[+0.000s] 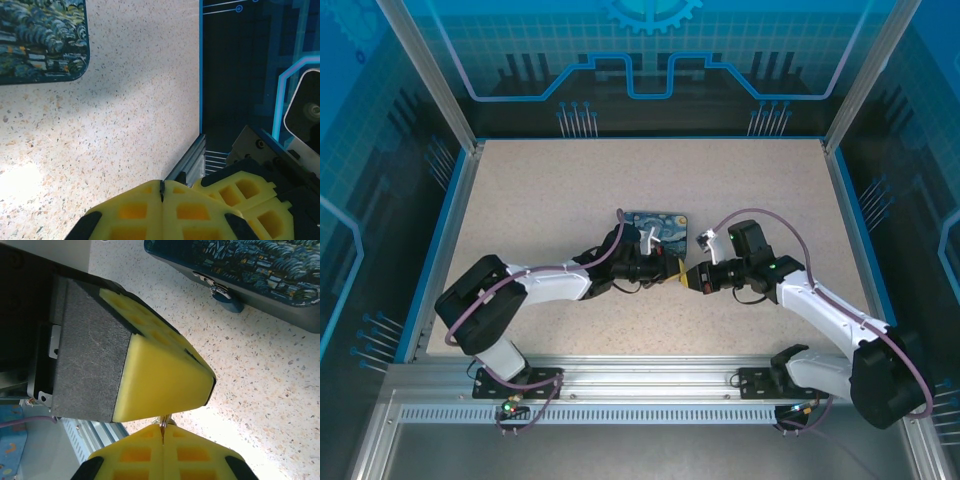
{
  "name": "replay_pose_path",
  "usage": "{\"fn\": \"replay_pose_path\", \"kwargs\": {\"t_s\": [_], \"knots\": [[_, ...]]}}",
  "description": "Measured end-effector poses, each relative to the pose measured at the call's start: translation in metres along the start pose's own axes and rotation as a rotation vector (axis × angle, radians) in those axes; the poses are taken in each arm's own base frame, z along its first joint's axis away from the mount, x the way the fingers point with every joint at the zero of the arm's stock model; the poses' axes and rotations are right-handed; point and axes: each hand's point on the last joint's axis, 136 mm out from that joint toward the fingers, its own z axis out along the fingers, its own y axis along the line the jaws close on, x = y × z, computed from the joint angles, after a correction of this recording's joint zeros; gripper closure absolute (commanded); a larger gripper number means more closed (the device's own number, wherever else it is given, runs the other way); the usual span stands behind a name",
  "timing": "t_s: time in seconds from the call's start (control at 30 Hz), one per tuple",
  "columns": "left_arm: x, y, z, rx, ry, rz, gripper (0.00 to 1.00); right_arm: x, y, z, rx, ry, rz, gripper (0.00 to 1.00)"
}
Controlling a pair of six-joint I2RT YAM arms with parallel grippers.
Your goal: Unlock the padlock with the key
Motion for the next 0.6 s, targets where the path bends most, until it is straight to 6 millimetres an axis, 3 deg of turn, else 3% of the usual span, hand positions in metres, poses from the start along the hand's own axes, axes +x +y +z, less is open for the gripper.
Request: {"fn": "replay_pose_path", "kwargs": {"t_s": [0.07,0.17,0.43,0.6], "knots": [[0.000,0.000,0.000,0.000,0.000,0.000,1.00,0.000,-0.002,-0.001,0.004,-0.005,0.016,0.58],[0.001,0.000,0.000,0.000,0.002,0.002,1.00,-0.006,-0.006,-0.008,0.013,-0.041,0.040,0.39],[-0.006,-0.005,-0.005,-0.021,-0.033,0.089,1.00,-0.031,-0.018,-0.046,0.009,-0.232,0.154,0.32],[-0.020,-0.027,-0.019,0.017,-0.116,0.181,1.00,-0.037,-0.015,-0.049,-0.049,-0.290,0.216,0.35]]}}
